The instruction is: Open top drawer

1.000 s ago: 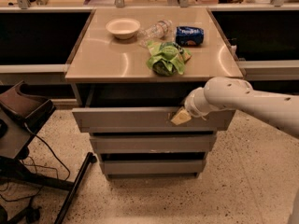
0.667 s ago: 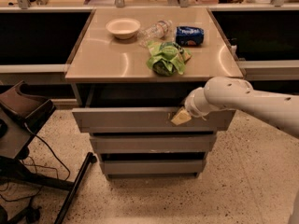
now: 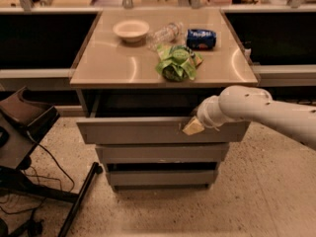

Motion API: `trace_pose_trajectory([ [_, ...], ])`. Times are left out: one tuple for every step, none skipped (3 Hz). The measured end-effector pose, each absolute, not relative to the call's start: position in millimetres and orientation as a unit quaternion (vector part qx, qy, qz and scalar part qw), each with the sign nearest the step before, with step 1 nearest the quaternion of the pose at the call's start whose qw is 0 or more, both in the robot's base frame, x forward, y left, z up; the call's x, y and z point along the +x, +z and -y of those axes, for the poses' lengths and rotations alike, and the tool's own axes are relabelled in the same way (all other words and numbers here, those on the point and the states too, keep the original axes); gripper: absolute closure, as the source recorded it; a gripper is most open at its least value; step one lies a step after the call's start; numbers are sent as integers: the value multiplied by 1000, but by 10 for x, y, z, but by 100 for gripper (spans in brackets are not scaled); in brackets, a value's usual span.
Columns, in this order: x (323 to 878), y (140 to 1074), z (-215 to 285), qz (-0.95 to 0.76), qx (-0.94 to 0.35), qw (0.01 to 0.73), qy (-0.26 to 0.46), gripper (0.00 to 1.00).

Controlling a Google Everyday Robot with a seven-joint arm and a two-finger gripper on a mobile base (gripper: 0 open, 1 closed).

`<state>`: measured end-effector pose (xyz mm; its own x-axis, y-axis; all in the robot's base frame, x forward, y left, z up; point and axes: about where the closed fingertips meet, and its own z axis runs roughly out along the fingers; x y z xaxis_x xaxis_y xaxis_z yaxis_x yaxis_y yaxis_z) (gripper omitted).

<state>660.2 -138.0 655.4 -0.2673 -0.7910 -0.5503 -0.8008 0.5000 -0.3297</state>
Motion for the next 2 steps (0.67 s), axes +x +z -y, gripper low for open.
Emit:
trace_pose_trajectory([
  [6601, 6550, 1380, -796, -500, 341, 7, 100],
  [6422, 6453, 1397, -793, -501, 346, 4, 100],
])
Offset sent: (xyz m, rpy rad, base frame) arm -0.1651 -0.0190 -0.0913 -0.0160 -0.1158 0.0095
